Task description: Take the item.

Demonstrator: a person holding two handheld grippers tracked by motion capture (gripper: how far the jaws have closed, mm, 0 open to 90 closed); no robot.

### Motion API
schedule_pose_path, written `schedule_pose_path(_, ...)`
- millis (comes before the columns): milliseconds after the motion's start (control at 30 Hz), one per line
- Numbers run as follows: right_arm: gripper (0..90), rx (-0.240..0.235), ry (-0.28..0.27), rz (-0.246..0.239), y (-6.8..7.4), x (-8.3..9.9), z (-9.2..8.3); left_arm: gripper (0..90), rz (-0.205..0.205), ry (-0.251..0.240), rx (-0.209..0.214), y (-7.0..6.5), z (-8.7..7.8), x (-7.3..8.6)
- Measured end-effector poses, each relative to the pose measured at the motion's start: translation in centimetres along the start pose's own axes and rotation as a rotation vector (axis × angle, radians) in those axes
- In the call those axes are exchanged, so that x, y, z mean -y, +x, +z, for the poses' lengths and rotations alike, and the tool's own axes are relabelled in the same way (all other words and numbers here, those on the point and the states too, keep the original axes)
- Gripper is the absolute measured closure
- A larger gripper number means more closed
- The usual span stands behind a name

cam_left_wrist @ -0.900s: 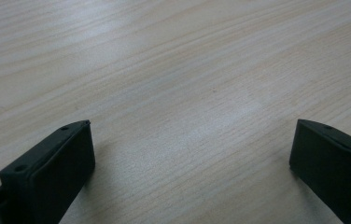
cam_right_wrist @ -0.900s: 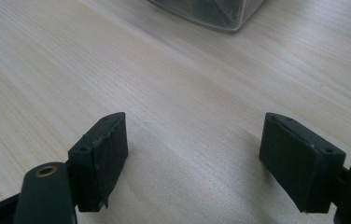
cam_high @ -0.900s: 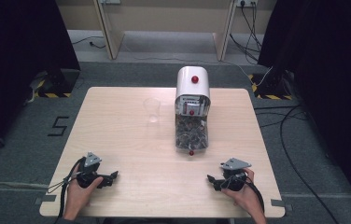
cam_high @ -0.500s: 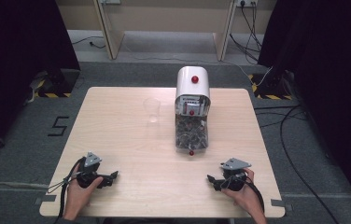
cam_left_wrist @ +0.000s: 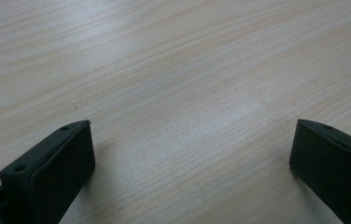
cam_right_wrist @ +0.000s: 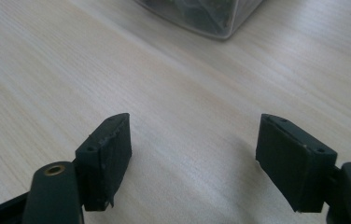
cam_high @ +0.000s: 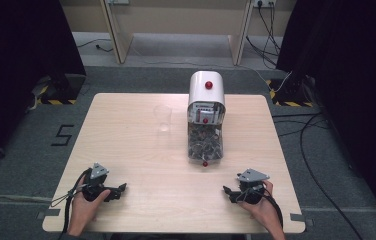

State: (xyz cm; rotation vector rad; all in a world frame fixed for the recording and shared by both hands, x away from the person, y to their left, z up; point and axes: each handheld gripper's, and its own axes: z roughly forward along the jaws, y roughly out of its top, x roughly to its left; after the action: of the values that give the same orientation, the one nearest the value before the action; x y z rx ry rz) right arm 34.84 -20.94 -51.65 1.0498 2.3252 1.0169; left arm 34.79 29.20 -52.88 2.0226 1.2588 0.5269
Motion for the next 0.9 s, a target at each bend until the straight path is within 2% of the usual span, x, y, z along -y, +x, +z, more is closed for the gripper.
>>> schedule_pose_path(233, 30.7, 0.023, -0.064, -0.006, -0.1, -1.1, -0.8, 0.0, 0.000, 0.000, 0.000, 0.0, 0.0, 0.0)
schedule_pose_path(533, 34.5, 0.025, -0.148, -0.029, 0.3, -3.3, -1.4, 0.0, 0.000, 0.000, 0.000, 0.0, 0.0, 0.0)
schedule_pose_path(900, 38.1, 0.001, -0.191, -0.055, 0.7, -4.9, -1.2, 0.0, 0.000, 0.000, 0.000, 0.0, 0.0, 0.0)
